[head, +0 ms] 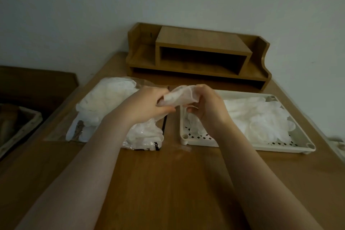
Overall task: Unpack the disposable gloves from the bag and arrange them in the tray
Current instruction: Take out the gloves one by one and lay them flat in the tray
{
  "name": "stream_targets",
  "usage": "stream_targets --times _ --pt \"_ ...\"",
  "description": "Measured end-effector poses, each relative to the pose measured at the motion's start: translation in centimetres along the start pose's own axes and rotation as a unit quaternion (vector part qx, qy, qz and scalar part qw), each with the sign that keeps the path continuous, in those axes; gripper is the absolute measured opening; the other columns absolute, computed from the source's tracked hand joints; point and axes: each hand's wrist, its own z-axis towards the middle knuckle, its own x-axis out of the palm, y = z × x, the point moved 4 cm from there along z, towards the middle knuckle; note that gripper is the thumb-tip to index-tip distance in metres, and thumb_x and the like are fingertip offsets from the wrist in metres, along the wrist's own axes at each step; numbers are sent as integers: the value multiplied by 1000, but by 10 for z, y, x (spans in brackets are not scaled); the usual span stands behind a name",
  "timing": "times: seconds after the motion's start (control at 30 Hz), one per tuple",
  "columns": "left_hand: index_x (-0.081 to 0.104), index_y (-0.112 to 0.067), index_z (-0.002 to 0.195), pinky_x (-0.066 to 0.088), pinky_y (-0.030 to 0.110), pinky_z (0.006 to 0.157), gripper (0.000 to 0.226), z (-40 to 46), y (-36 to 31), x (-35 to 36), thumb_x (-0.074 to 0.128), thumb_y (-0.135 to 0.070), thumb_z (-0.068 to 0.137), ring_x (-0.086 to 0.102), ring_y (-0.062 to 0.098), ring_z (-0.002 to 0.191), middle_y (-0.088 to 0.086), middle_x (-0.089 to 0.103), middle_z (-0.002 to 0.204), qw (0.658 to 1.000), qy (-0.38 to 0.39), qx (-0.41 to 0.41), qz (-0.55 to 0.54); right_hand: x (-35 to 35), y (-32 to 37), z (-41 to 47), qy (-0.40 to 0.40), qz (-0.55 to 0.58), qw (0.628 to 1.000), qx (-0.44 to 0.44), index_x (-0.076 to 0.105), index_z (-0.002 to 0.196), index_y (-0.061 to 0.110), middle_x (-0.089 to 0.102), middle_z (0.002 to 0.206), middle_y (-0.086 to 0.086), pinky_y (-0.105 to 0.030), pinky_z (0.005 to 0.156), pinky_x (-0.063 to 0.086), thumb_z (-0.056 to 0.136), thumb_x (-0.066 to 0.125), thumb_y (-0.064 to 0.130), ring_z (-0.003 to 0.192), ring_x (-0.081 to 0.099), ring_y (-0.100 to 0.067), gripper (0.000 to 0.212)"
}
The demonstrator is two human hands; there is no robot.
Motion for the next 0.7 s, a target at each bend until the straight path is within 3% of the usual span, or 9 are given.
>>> stream_targets --times 0.1,0.2,0.27,0.3,0.37,0.47,0.57,0.63,0.7 --pt "40 -19 62 32 29 58 37 1 1 2 63 -33 87 41 14 56 -2 44 61 1000 5 -29 9 -13 18 1 3 163 986 -34 58 94 2 60 73 -5 -22 56 43 96 36 13 61 54 -13 25" --pt "40 -18 62 29 26 54 38 0 0 6 60 -35 90 41 12 54 -3 43 60 997 38 -70 18 -28 33 0 18 375 925 -50 58 82 8 56 68 -1 -18 55 45 91 39 14 57 51 -10 22" --pt "53 -17 74 35 24 57 27 0 0 11 60 -39 89 50 10 63 -5 53 69 994 73 -80 36 -34 39 0 49 477 876 -59 59 77 9 57 67 -1 -17 57 47 85 42 14 57 54 -10 20" --pt "60 -18 90 39 22 63 24 -2 0 12 63 -42 86 55 8 74 -9 59 81 993 84 -83 27 -34 40 -2 60 504 860 -57 60 76 8 59 67 -1 -18 58 49 83 44 13 58 57 -11 19" --pt "52 -31 122 43 23 84 57 -4 -10 8 69 -56 73 54 3 104 -20 58 111 992 92 -77 -40 -35 45 -5 80 510 855 -47 60 75 7 60 64 -2 -19 58 51 81 46 13 58 61 -12 17" --pt "35 -41 136 37 25 101 108 -1 -44 -4 64 -85 42 44 -5 120 -26 51 128 972 53 -10 -230 -31 51 -7 149 434 888 -21 62 75 9 62 63 -1 -20 61 48 84 51 18 60 61 -11 16" --pt "35 -35 139 44 31 101 110 13 -80 -13 70 -79 45 51 2 120 -15 53 130 945 10 53 -324 -32 56 -12 190 330 925 3 63 78 10 58 70 -1 -21 67 39 74 72 23 66 52 -12 17" --pt "31 -30 142 49 32 96 107 25 -97 -24 80 -61 52 54 6 116 -9 52 129 942 -22 54 -330 -34 59 -17 216 299 929 21 68 77 9 60 64 1 -16 61 42 79 67 22 58 53 -7 13" --pt "39 -29 138 49 30 95 89 34 -110 -37 81 -46 62 56 7 111 -10 54 121 953 -34 46 -297 -35 62 -23 273 328 902 64 71 80 4 63 56 1 -13 51 48 87 58 15 49 58 -5 18"
